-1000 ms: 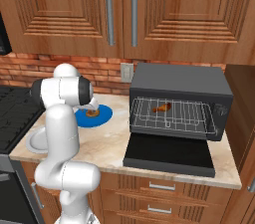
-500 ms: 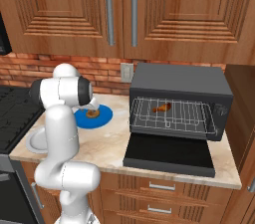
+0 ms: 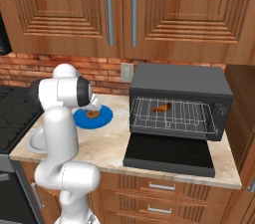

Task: Open the toaster oven door. Place the bread on the top rack in the toaster oven and place the chicken drumstick on the bottom rack.

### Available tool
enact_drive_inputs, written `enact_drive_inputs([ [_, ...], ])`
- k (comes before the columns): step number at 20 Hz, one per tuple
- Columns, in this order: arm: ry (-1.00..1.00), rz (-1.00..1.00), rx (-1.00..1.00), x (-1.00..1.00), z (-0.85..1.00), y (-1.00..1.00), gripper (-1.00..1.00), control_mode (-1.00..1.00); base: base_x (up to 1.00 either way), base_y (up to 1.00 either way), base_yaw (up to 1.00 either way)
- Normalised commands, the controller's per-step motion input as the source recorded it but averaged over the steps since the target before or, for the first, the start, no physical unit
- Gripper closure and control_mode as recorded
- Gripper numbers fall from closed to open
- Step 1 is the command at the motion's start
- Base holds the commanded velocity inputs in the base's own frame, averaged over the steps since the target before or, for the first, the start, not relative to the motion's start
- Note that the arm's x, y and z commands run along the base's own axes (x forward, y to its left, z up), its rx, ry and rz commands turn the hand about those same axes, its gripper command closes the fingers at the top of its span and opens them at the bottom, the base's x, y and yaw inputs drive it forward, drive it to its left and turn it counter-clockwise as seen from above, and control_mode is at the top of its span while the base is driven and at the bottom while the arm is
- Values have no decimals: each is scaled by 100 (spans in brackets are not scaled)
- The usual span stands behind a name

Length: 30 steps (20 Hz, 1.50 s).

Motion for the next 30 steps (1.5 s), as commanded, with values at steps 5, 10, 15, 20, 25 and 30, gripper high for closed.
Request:
enact_drive_inputs([
  [5, 0, -1, 5, -19, 0, -7, -100, -100, 0, 0, 0],
  [10, 0, -3, 5, -13, -11, -5, -100, -100, 0, 0, 0],
  [15, 0, -1, 2, 0, -23, -5, -100, -100, 0, 0, 0],
  [20, 0, 0, 0, 0, -47, -10, -100, -100, 0, 0, 0],
  [25, 0, 0, 0, -2, -54, -6, 100, -100, 0, 0, 0],
  [30, 0, 0, 0, -9, -57, -2, 100, -100, 0, 0, 0],
])
